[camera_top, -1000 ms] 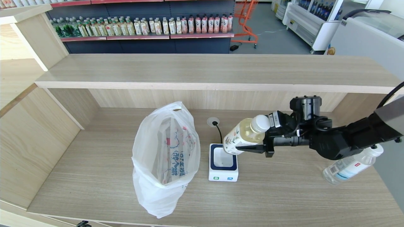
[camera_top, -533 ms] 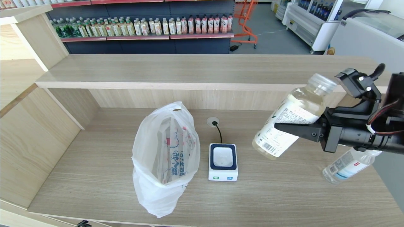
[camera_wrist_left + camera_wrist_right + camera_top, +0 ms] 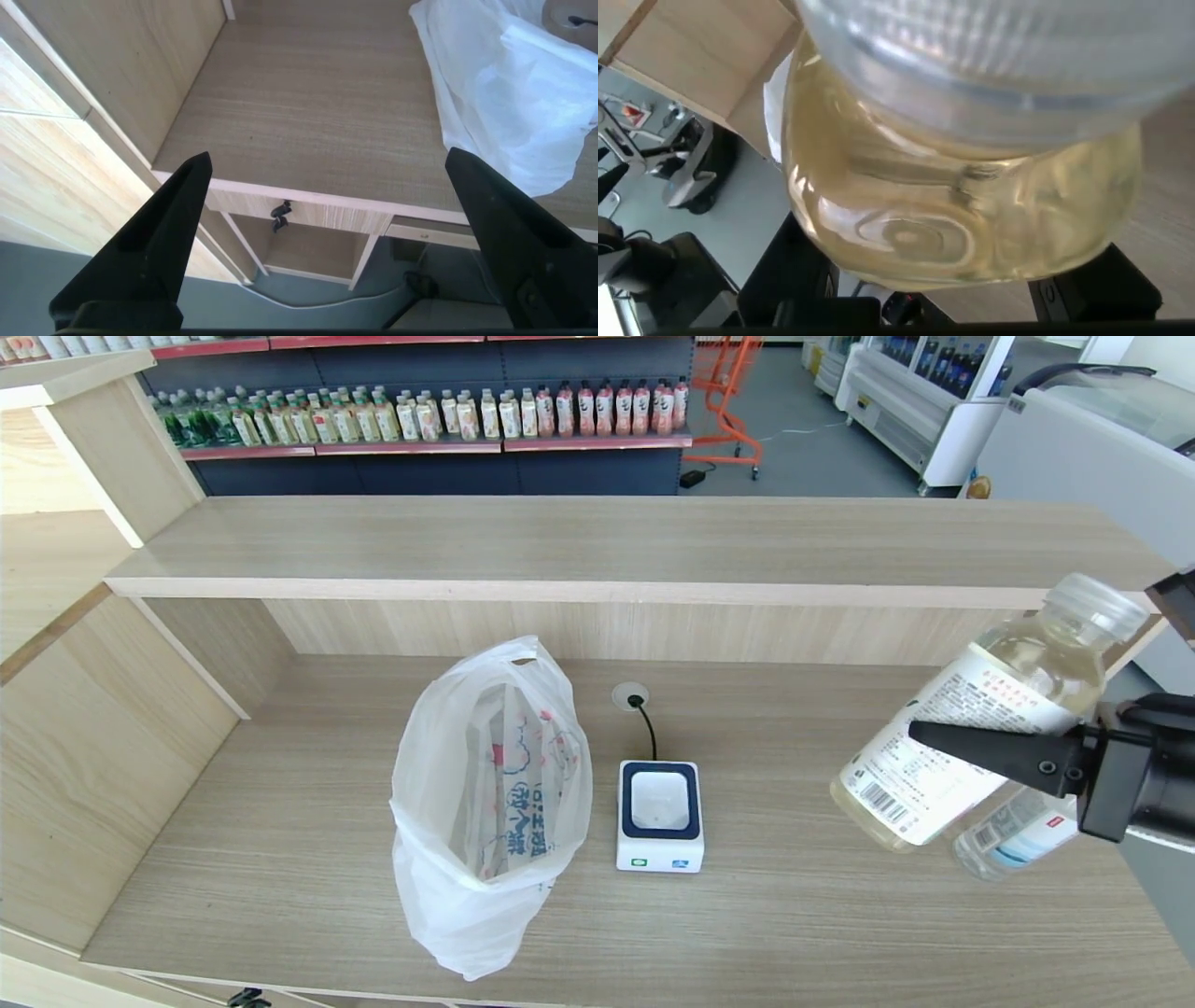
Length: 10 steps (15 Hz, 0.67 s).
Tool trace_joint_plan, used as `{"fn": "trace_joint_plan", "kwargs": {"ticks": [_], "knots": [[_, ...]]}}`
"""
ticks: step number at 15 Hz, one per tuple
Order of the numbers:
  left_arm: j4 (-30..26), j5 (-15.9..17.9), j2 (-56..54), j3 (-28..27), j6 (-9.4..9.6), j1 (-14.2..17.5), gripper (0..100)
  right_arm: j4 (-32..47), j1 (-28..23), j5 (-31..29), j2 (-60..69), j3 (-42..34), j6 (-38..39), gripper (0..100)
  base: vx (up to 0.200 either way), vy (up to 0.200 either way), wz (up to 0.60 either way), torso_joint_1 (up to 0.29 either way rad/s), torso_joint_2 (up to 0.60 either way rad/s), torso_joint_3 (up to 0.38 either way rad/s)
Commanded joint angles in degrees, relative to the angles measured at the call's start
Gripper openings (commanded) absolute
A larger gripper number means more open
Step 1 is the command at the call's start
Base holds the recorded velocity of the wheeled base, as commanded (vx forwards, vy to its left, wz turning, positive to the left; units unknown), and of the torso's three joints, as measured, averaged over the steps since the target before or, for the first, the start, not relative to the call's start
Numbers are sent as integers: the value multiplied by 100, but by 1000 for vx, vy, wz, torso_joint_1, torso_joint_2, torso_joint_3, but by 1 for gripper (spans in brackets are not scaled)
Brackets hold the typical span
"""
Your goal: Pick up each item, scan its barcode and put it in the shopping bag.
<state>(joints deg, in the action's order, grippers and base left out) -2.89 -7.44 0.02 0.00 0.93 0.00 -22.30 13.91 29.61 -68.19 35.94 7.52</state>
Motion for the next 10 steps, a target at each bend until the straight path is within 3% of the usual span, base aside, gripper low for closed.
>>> {"fn": "trace_joint_plan", "kwargs": {"ticks": [1,5,10], "knots": [[-1,-3,-2,0,-5,0,100,59,7,-34,421,27,21,0,0,0,0,0,0,0],[-1,-3,-2,0,4,0,100,59,15,-17,386,1,285,0,0,0,0,0,0,0],[-1,-3,-2,0,-5,0,100,59,15,-8,377,-17,760,0,0,160,0,6,6,1]]}}
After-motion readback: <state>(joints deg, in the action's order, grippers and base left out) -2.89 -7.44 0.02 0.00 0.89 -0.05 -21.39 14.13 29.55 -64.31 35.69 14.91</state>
